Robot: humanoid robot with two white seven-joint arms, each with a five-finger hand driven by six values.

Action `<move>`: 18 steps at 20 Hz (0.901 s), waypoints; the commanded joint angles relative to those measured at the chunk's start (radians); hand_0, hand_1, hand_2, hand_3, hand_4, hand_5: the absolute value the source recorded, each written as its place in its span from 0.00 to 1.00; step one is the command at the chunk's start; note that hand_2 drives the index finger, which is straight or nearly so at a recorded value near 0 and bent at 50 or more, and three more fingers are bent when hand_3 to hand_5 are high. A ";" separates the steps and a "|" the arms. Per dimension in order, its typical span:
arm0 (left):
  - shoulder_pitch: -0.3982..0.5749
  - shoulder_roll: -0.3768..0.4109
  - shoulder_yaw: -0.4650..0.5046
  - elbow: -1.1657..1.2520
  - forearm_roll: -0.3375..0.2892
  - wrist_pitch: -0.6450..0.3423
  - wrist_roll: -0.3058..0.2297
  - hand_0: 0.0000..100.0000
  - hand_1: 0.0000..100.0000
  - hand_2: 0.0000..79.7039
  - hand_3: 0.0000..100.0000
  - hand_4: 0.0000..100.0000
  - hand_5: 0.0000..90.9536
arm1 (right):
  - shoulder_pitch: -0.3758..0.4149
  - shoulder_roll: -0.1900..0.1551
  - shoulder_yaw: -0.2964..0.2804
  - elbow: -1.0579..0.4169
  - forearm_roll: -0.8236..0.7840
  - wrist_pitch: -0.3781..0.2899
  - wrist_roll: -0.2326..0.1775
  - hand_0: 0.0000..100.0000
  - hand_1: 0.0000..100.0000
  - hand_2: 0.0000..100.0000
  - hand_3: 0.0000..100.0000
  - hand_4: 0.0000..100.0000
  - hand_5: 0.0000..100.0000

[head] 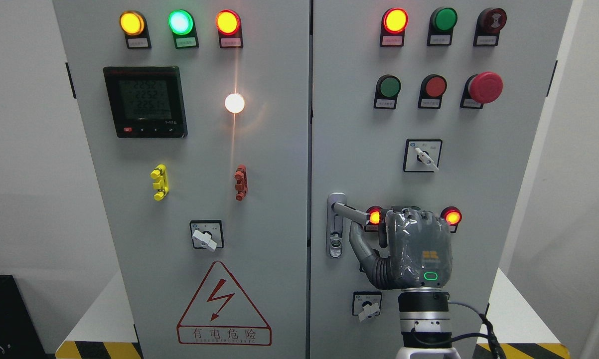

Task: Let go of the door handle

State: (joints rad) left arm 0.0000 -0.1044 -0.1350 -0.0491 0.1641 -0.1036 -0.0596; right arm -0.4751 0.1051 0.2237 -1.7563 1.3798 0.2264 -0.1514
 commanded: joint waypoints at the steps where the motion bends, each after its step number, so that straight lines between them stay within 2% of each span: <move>1: 0.009 0.000 0.000 0.000 0.000 -0.001 0.000 0.12 0.56 0.00 0.00 0.00 0.00 | -0.002 -0.001 -0.001 0.000 0.001 -0.001 0.000 0.52 0.39 0.96 1.00 0.96 1.00; 18: 0.008 0.000 0.000 0.000 0.000 0.001 0.000 0.12 0.56 0.00 0.00 0.00 0.00 | 0.007 -0.010 -0.009 -0.015 -0.001 -0.004 0.001 0.52 0.39 0.97 1.00 0.96 1.00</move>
State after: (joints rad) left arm 0.0000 -0.1044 -0.1350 -0.0491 0.1641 -0.1036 -0.0596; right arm -0.4756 0.0986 0.2145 -1.7630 1.3794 0.2245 -0.1548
